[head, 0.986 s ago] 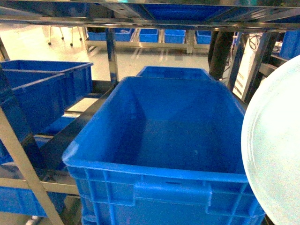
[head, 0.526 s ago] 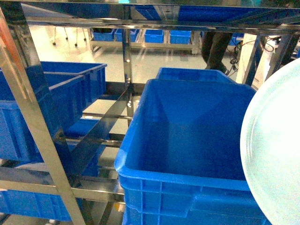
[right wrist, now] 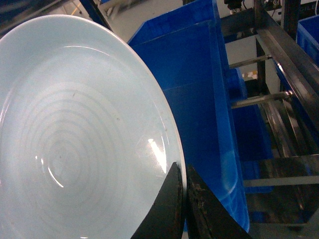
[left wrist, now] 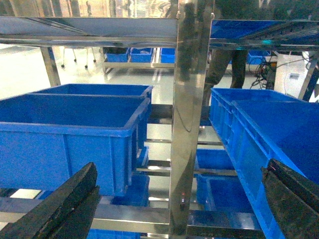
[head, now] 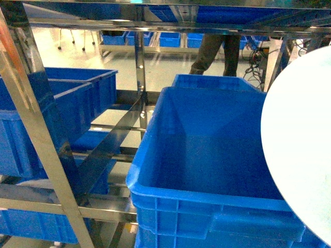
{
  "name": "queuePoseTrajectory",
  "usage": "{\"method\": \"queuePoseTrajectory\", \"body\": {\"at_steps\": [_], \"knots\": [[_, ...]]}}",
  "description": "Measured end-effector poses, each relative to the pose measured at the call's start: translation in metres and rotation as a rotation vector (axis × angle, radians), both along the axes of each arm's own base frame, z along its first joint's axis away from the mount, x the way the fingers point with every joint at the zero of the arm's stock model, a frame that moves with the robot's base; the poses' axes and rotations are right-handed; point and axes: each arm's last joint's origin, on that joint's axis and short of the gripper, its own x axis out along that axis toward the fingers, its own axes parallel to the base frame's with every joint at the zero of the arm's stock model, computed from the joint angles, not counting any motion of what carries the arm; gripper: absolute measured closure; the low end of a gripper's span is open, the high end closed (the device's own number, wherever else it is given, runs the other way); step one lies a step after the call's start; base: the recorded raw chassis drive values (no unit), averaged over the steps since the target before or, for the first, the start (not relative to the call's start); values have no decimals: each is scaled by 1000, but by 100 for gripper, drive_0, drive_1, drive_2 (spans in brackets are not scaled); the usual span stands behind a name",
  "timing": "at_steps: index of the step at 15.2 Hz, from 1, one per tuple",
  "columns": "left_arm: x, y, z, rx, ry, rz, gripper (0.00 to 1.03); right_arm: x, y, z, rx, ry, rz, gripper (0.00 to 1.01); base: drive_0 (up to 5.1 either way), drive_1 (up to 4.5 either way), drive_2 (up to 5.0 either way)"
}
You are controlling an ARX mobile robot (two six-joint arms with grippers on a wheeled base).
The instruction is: Place blue tray on left shelf second layer neatly
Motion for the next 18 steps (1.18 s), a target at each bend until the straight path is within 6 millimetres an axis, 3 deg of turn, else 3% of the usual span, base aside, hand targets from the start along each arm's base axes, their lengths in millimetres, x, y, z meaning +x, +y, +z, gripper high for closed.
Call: {"method": "queuePoseTrajectory", "body": {"at_steps": [2,5,10,14,16,18], "knots": [[0,0,0,0,0,0,5,17,3,4,76,1,-7,99,0,0,0],[0,0,0,0,0,0,5,45,12,-6,113,74,-3,99,0,0,0],[0,0,0,0,0,0,5,83,24,-36,9,114,-50,99,0,0,0],[0,0,0,0,0,0,5,138,26,-34,-19,97,-135,99,0,0,0],[0,0,0,0,0,0,5,149,30,-41,-15,121,-135,99,0,0,0],[0,0,0,0,0,0,5,131,35,-38,26,76,-51,76,0,0,0]]}}
